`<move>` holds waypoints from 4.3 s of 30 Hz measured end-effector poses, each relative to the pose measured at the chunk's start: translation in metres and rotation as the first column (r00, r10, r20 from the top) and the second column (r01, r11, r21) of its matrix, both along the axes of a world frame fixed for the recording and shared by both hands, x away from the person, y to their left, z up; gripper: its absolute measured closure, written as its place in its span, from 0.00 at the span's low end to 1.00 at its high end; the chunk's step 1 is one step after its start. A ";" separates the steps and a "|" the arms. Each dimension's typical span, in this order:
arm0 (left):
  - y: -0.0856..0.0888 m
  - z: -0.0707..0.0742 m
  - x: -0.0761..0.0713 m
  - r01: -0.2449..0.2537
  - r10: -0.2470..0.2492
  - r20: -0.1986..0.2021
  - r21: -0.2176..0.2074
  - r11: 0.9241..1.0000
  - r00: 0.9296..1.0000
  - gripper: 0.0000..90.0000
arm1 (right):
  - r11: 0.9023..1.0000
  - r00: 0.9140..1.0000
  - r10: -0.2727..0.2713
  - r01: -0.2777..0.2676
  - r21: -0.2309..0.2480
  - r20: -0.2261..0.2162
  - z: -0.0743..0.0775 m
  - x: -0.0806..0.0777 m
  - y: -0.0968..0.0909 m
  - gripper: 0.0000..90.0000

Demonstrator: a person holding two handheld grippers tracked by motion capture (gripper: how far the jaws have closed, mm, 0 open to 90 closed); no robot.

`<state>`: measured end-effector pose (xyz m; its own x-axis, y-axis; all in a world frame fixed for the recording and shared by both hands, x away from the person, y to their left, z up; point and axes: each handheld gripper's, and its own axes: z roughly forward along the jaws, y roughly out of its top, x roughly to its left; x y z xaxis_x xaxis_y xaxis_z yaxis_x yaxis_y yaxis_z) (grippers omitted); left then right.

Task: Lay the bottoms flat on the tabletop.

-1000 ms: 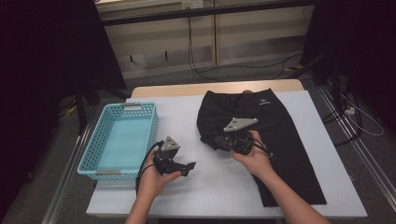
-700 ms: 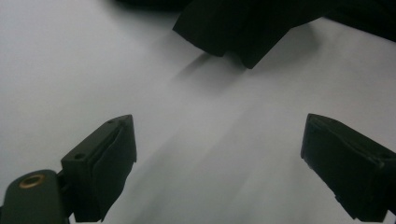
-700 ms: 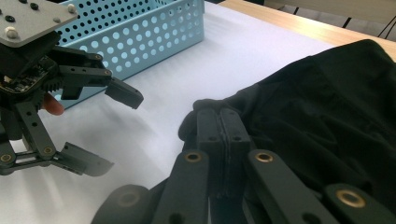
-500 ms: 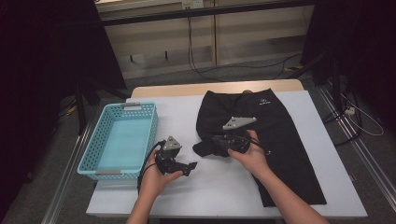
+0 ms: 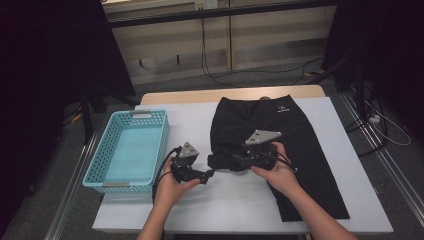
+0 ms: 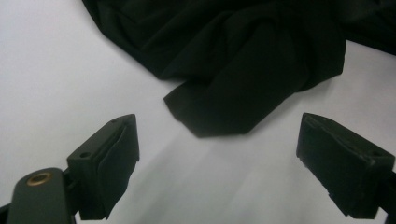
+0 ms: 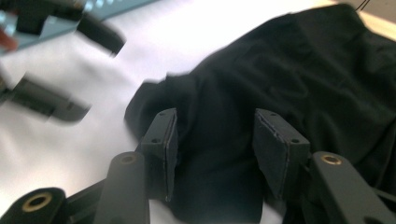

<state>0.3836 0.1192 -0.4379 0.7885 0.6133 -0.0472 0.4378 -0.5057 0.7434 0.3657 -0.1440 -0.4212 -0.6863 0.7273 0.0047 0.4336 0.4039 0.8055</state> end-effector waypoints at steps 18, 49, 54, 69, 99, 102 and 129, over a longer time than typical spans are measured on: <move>-0.022 -0.018 0.014 0.072 -0.073 0.023 0.029 0.997 0.997 0.63 | 0.993 0.997 0.077 -0.076 -0.085 0.008 -0.012 -0.026 0.004 0.56; 0.001 0.028 -0.004 0.014 -0.033 -0.100 -0.188 0.982 0.994 0.97 | 0.996 0.997 0.062 -0.064 -0.063 -0.048 -0.019 -0.007 -0.013 0.99; 0.006 0.036 -0.005 -0.001 -0.019 -0.088 -0.223 0.975 0.996 0.97 | 0.999 1.000 0.027 -0.027 0.021 -0.001 0.004 -0.009 -0.027 1.00; -0.010 0.020 -0.003 -0.013 0.001 -0.082 -0.146 0.989 0.997 0.93 | 0.997 0.997 -0.072 0.071 -0.029 -0.031 -0.014 0.007 -0.025 0.91; -0.017 0.015 -0.002 -0.024 0.019 -0.054 -0.098 0.995 0.998 0.89 | 0.989 0.989 0.109 -0.118 -0.093 -0.096 -0.034 -0.036 0.011 0.73; -0.015 0.014 -0.002 -0.021 0.016 -0.053 -0.091 0.996 0.998 0.87 | 0.986 0.987 0.130 -0.139 -0.095 -0.094 -0.034 -0.037 0.014 0.88; -0.015 0.007 -0.010 0.058 -0.064 -0.063 -0.087 0.995 0.996 0.58 | 0.994 0.999 -0.024 0.028 0.108 -0.039 0.005 -0.030 -0.050 1.00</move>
